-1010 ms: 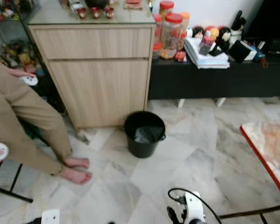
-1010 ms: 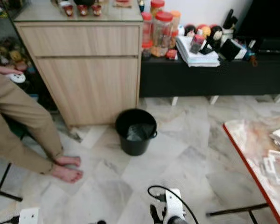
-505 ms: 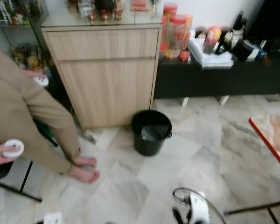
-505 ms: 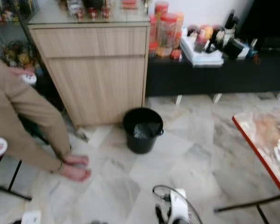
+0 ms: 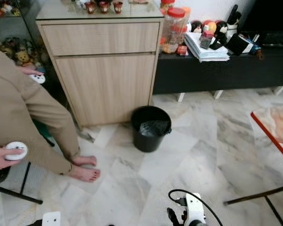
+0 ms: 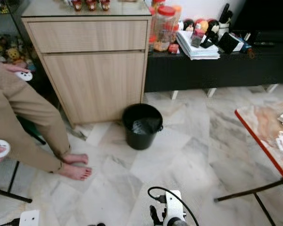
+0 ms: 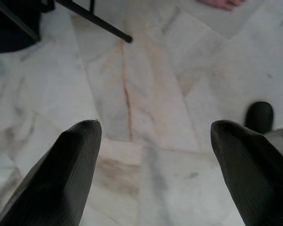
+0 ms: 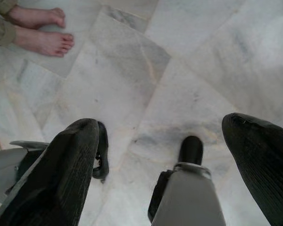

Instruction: Picking trash to rubbish bin

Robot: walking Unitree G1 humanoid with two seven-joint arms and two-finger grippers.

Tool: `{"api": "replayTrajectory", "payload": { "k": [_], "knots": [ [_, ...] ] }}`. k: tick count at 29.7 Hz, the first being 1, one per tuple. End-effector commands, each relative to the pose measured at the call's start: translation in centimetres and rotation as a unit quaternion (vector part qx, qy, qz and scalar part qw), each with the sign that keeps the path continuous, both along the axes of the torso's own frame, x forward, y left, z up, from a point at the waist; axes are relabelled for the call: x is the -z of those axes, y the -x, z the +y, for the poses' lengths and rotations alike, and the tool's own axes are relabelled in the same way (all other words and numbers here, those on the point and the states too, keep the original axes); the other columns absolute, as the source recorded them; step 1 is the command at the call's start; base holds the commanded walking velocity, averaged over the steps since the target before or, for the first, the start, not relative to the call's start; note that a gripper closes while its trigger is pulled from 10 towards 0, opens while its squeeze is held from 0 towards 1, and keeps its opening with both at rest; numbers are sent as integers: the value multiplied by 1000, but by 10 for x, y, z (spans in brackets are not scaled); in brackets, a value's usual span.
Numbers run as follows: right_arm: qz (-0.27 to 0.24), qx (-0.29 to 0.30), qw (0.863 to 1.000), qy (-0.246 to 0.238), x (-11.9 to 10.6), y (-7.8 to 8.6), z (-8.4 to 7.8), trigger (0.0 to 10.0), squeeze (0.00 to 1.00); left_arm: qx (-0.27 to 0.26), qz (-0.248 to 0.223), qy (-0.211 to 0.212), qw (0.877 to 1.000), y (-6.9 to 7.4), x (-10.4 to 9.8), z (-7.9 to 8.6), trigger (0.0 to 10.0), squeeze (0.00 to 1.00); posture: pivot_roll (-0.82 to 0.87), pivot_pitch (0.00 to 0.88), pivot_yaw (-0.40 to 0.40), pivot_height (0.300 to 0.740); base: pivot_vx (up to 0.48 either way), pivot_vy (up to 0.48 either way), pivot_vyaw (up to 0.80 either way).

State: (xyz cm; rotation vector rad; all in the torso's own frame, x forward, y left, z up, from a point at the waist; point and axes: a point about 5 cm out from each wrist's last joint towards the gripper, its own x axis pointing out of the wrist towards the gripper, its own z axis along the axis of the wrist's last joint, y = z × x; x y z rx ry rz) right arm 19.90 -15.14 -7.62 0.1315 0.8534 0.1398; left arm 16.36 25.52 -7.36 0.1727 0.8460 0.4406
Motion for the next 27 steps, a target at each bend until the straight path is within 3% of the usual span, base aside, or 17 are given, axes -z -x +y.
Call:
{"api": "replayTrajectory", "payload": {
  "k": [1, 7, 16, 27],
  "knots": [
    [8, 9, 1000, 7, 3, 5, -8, 10000, 0, 4, 18, 5, 1000, 8, 5, -5, 10000, 0, 74, 144, -29, 740, 0, 0, 0],
    [-3, 9, 1000, 4, 0, 0, -6, 10000, 0, 17, 13, 3, 1000, 5, 4, -6, 10000, 0, 73, 119, -21, 740, 0, 0, 0],
    [15, 14, 1000, 11, 3, 4, -4, 10000, 0, 21, 17, 0, 1000, 2, 3, -3, 10000, 0, 72, 70, -8, 740, 0, 0, 0],
    [31, 17, 999, 20, 6, 10, -8, 10000, 0, 13, 13, -1, 1000, -1, 0, 1, 10000, 0, 71, 39, 1, 740, 0, 0, -730]
  ]
}}
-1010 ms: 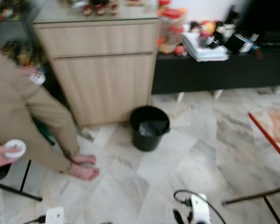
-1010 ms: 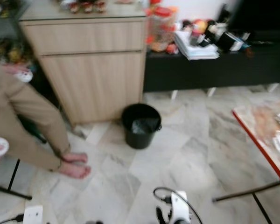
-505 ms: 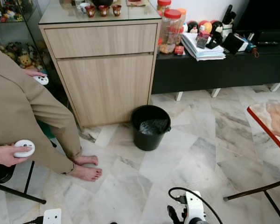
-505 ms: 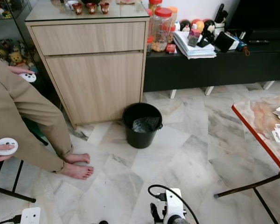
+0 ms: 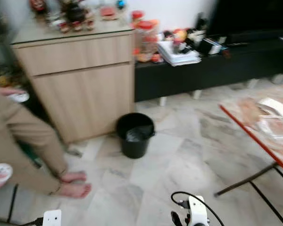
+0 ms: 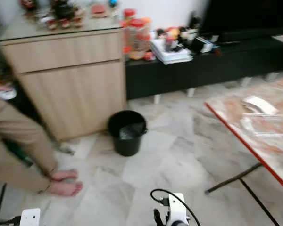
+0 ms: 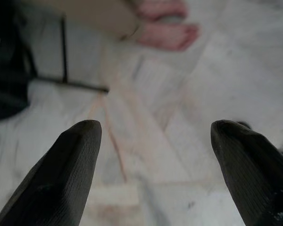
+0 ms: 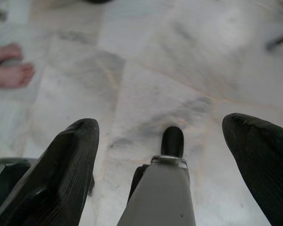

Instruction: Picking trash to rubbish bin

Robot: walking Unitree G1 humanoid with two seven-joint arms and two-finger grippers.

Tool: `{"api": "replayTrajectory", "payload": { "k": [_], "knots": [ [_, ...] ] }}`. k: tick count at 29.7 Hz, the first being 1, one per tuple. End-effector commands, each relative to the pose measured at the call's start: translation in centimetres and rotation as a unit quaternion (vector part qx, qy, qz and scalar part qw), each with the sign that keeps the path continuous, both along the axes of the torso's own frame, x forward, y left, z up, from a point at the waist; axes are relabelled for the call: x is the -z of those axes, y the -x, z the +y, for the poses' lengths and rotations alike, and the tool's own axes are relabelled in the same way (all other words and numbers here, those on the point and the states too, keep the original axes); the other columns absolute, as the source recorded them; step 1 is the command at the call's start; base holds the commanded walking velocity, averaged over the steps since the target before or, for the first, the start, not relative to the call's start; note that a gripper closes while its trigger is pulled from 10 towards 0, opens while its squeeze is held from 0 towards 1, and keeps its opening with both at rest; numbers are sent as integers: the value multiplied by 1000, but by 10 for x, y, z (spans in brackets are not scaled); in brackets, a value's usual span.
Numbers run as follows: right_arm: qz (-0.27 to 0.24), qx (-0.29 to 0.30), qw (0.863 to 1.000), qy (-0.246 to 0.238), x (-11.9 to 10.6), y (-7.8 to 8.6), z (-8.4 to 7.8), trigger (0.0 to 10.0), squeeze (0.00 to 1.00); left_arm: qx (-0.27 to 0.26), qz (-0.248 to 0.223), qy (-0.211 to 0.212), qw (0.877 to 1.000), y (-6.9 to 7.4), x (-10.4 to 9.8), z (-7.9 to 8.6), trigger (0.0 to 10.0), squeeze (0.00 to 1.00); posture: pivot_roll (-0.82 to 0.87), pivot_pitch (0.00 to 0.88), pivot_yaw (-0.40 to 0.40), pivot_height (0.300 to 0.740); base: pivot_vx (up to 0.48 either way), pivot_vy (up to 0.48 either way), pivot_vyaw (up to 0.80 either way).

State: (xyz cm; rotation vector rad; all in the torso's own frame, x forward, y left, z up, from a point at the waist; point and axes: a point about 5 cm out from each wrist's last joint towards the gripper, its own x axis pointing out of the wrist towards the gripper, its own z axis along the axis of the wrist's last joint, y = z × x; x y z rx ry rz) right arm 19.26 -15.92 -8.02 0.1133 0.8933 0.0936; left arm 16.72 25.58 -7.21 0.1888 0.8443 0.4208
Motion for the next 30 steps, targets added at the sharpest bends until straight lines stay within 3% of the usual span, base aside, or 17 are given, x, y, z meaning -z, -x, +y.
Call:
{"api": "replayTrajectory", "payload": {
  "k": [1, 30],
  "knots": [
    [10, 3, 1000, 2, 2, 3, 0, 10000, 0, -4, 10, 2, 1000, 1, 1, 2, 10000, 0, 72, 40, 1, 740, 0, 0, -750],
    [9, 6, 1000, -4, 1, -1, 8, 10000, 0, -23, 2, -6, 1000, 0, -4, 14, 10000, 0, 105, 93, 4, 740, 0, 0, -747]
  ]
}}
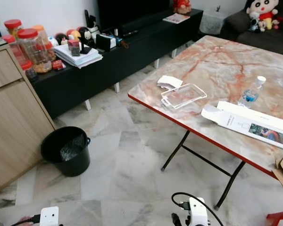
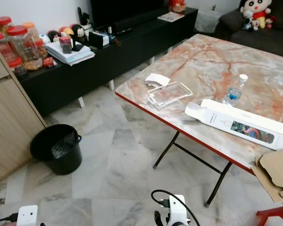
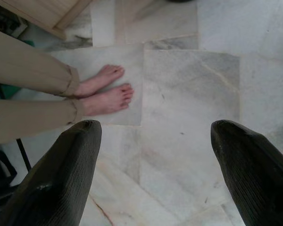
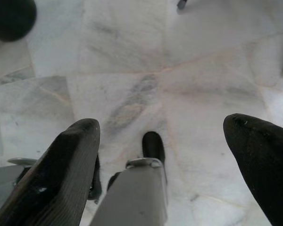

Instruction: Picking trash to rubbish bin

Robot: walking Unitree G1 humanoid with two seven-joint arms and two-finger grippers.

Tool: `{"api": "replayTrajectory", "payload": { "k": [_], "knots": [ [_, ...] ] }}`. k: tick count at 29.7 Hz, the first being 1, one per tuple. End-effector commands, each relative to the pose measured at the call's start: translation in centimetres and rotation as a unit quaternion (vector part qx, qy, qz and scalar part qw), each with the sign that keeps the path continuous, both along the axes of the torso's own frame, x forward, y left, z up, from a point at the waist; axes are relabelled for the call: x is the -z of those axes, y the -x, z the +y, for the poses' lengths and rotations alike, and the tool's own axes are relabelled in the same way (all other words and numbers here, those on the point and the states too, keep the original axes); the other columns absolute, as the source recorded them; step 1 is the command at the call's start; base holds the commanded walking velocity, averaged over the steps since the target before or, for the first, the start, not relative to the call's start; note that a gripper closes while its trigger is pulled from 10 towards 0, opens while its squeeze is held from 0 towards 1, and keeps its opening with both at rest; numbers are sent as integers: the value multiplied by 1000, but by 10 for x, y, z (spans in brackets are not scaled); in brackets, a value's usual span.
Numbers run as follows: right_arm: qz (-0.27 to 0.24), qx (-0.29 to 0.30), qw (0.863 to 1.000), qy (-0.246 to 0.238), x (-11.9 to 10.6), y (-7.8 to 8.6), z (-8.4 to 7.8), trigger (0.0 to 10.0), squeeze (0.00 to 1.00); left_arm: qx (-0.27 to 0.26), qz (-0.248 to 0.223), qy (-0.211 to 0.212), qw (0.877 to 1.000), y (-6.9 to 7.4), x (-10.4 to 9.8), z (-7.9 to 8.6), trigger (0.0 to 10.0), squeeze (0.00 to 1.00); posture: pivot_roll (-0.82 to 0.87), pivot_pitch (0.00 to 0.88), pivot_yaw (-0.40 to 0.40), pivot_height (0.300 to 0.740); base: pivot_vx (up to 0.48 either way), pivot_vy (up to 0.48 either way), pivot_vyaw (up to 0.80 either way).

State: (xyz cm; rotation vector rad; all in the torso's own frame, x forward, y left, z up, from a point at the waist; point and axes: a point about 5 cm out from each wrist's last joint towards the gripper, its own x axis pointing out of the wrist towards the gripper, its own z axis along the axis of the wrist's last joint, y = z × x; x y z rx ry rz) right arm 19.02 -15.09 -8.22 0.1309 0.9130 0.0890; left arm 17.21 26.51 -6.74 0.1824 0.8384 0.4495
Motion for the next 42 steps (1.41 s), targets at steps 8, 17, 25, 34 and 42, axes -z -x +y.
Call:
{"api": "replayTrajectory", "payload": {
  "k": [8, 17, 25, 34, 42],
  "knots": [
    [-5, -1, 1000, 5, -3, -6, -1, 10000, 0, -15, -3, 0, 1000, -1, -2, 5, 10000, 0, 112, 99, -1, 740, 0, 0, -747],
    [2, 1, 1000, 17, 0, 2, -13, 10000, 0, -21, 5, 7, 1000, 8, 4, -1, 10000, 0, 101, 115, -20, 740, 0, 0, -747],
    [-8, 1, 999, 35, -4, -3, -29, 10000, 0, -23, 13, 22, 999, 16, 12, -16, 10000, 0, 75, 131, -63, 740, 0, 0, -748],
    [-19, 7, 998, 52, -10, -9, -50, 10000, 0, -16, 30, 39, 999, 21, 20, -37, 10000, 0, 36, 128, -111, 740, 0, 0, -747],
    [-25, 24, 997, 62, -14, -11, -64, 10000, 0, -6, 31, 49, 998, 17, 21, -50, 10000, 0, 10, 128, -124, 740, 0, -181, -746]
  ]
}}
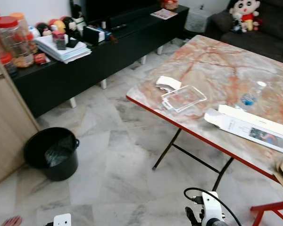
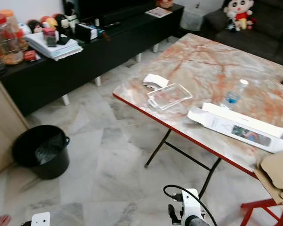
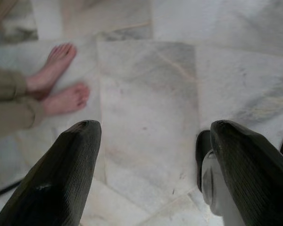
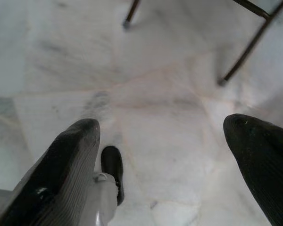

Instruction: Picking trash to rubbish bin

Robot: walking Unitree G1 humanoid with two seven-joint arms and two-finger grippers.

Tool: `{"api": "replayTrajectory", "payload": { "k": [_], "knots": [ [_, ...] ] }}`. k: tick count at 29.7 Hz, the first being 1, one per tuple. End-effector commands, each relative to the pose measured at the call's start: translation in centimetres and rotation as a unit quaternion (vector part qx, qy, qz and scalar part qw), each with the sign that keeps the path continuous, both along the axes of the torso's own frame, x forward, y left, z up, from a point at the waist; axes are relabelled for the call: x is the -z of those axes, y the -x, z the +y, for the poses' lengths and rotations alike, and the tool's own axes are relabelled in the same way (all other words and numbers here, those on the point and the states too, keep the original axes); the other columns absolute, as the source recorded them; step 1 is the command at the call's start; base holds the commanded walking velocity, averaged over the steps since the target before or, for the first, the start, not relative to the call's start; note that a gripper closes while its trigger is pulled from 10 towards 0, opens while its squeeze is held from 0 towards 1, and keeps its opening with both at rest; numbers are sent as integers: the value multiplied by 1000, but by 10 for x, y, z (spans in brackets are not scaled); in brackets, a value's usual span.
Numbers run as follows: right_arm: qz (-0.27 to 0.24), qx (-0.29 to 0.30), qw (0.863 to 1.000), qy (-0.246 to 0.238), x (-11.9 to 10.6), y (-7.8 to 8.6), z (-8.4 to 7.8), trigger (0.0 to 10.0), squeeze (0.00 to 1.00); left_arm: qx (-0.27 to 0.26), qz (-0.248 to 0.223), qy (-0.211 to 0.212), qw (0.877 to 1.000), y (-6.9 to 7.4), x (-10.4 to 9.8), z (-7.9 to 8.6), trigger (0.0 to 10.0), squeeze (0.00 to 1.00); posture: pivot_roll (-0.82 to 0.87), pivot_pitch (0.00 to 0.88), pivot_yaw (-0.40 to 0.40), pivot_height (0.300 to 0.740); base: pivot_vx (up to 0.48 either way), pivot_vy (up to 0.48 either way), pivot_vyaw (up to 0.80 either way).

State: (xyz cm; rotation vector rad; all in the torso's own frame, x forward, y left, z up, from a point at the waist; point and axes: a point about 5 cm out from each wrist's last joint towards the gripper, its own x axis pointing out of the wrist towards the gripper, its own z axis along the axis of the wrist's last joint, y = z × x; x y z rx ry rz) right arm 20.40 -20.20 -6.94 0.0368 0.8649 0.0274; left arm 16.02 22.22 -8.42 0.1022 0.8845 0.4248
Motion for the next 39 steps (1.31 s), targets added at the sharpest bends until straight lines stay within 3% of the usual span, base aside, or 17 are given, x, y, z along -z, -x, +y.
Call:
{"api": "replayTrajectory", "payload": {
  "k": [1, 8, 21, 24, 27, 33, 39],
  "knots": [
    [0, 17, 1000, 9, -1, 3, -14, 10000, 0, 6, 17, 7, 1000, 4, 4, -8, 10000, 0, 12, 124, -120, 740, 0, 0, -750],
    [6, 43, 999, 3, 2, 9, -14, 10000, 0, 24, 12, 0, 1000, 0, 1, -5, 10000, 0, 41, 115, -94, 740, 0, 0, -747],
    [10, 35, 999, -36, 9, 9, 28, 10000, 0, 22, 10, -41, 999, 0, -8, 34, 10000, 0, 113, 118, 4, 740, 0, 0, -747],
    [12, 36, 998, -40, 9, 9, 32, 10000, 0, 23, 9, -46, 999, -1, -10, 37, 10000, 0, 119, 117, 15, 740, 0, 0, -748],
    [17, 40, 997, -59, 12, 13, 48, 10000, 0, 27, 6, -64, 998, -3, -16, 53, 10000, 0, 124, 114, 44, 740, 0, 0, -746],
    [16, 36, 998, -54, 13, 15, 47, 10000, 0, 32, 3, -64, 997, -7, -18, 52, 10000, 0, 121, 119, 35, 740, 0, 0, -98],
    [12, 34, 999, -38, 12, 15, 31, 10000, 0, 39, 4, -40, 998, -6, -10, 31, 10000, 0, 110, 124, -1, 740, 0, 0, 0]
  ]
}}
